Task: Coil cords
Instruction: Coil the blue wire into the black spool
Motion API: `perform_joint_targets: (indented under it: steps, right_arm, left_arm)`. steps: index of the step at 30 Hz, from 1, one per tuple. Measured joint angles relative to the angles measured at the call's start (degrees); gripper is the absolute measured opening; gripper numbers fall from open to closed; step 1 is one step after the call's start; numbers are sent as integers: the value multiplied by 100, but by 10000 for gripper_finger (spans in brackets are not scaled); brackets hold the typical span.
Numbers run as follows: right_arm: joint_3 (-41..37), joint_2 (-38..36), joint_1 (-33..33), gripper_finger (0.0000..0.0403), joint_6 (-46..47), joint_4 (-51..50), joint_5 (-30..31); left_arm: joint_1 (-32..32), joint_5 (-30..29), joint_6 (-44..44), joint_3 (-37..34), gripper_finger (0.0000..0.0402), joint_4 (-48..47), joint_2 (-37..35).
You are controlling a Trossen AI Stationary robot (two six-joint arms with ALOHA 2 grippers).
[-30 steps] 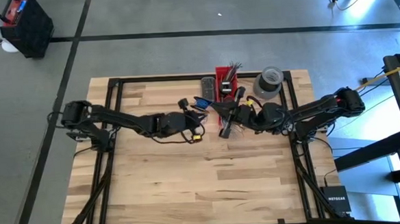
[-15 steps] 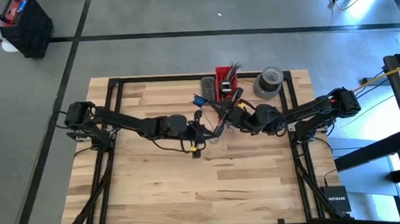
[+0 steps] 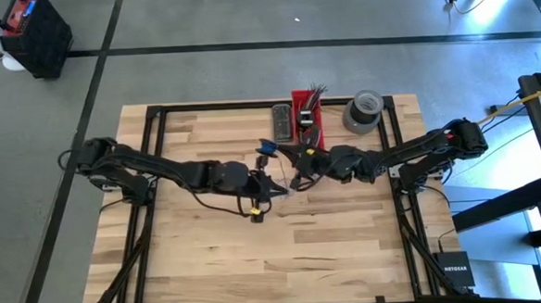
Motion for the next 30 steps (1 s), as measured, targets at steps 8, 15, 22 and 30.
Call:
perform_joint_targets:
  steps: [8,15,22,30]
  right_arm:
    - [0,0,9,3,306,-680,-231]
    - [0,0,9,3,489,-913,-475]
    - [0,-4,7,3,542,-1265,-336]
    - [0,-3,7,3,643,-1242,-320]
  left_arm:
    - [1,-1032,-89,4,2,-469,-412]
    - [58,-1041,-96,2,3,-488,-412]
    - [31,-1056,-210,-5,4,-1115,-836]
    - [34,-1422,-632,-1,3,-2793,-1838]
